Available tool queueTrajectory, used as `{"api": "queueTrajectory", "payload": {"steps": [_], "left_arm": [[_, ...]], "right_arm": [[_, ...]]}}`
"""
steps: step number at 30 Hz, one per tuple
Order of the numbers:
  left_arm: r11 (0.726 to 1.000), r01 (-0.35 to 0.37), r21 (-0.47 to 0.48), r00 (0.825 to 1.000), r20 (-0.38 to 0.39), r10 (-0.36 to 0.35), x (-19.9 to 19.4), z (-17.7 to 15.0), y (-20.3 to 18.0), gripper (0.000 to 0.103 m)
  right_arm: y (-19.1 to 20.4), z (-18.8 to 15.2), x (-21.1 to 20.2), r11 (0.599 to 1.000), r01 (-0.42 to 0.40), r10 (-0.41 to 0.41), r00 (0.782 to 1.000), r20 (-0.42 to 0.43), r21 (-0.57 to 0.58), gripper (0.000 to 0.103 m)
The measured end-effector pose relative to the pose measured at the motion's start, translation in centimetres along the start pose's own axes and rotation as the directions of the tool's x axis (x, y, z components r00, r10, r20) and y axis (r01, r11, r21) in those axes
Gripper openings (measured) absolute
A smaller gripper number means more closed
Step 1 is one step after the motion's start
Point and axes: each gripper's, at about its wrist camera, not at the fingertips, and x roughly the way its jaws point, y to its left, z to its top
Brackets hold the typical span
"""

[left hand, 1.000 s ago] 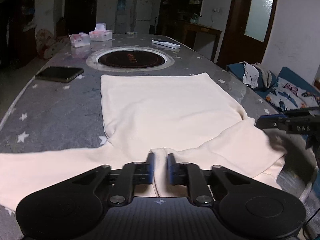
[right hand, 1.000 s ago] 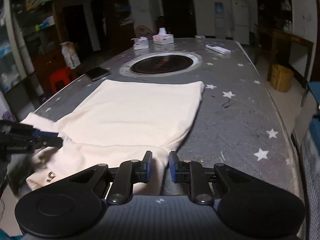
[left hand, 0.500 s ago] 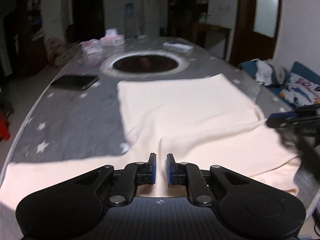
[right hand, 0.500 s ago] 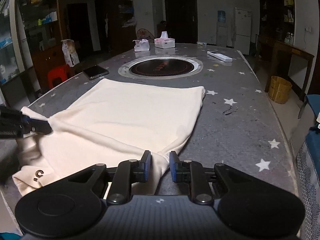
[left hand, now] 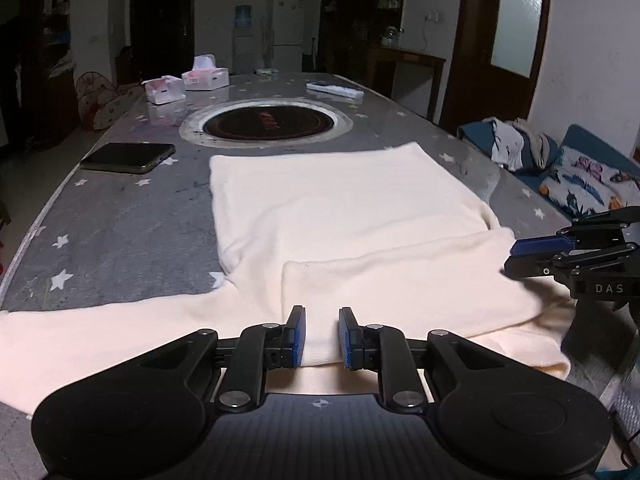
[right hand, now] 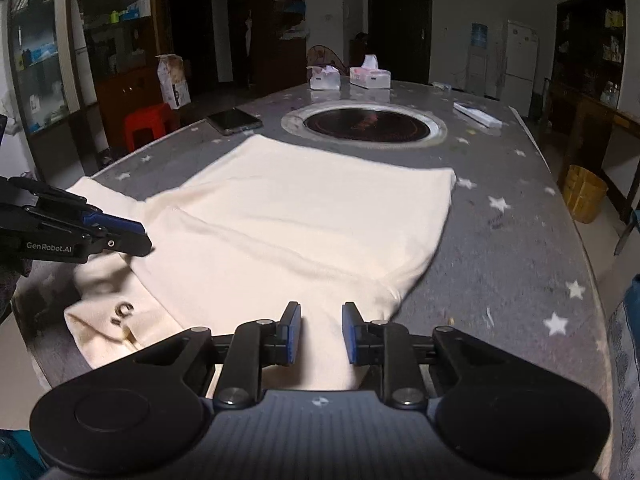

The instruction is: Fold clothes

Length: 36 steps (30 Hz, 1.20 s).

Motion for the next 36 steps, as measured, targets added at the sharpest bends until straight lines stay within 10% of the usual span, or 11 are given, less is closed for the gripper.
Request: {"api": "queueTrajectory", "payload": {"steps": [11, 22, 28, 36], "left_arm": [[0.966, -0.179, -0.184, 0.983, 0.016, 0.185, -4.1, -1.9, 6.3, 0.028], [0.787, -0.443, -0.429, 0.884, -0.063, 0.463, -7.2, -4.5, 15.3, 0.037], [0.75, -0.467, -0.469, 0.871, -0.095, 0.483, -6.5, -4.7, 17.6, 0.038], [0.742, -0.447, -0.499, 0.875, -0.073, 0.479, -6.0, -4.3, 18.4, 0.01]], "right_arm": [[5.3, 4.6, 4.5, 0.977, -0.174, 0.173, 0.985, -0.021, -0.126, 0.022], [10.0, 5.6, 8.4, 0.945, -0.238, 0.223, 0.971, -0.088, -0.226, 0.022], [9.6, 5.8, 6.2, 0.946, -0.231, 0.225, 0.973, -0.053, -0.228, 0.022], [8.4, 5.4, 3.0, 0.956, -0.205, 0.209, 0.978, -0.001, -0.208, 0.022]]}}
